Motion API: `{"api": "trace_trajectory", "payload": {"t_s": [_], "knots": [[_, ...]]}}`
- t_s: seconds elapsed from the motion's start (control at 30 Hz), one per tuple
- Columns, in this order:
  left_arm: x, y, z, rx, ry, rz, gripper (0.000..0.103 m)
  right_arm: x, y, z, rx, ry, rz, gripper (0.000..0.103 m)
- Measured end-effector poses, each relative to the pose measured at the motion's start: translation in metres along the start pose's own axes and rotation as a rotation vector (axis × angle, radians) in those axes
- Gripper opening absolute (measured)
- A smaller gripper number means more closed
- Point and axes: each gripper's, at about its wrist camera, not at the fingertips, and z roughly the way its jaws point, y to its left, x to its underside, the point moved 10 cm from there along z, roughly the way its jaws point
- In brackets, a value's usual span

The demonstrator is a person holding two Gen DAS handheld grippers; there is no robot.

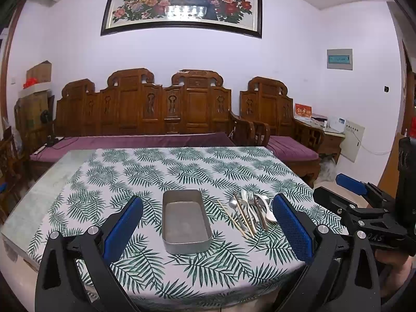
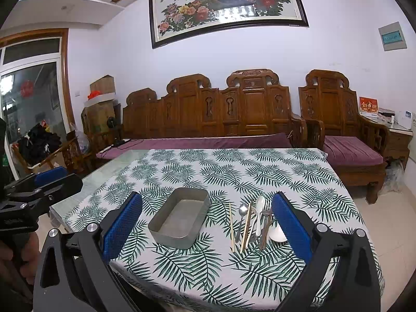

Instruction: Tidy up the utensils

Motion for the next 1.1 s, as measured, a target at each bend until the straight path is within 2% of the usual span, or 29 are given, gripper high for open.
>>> {"api": "trace_trajectory", "payload": {"t_s": [1.1], "knots": [[0.0009, -0.0015, 0.0011, 0.001, -0.004, 0.001, 0.096, -0.0085, 0.0047, -0.0056, -0.011, -0.009, 0.002, 0.100]]}}
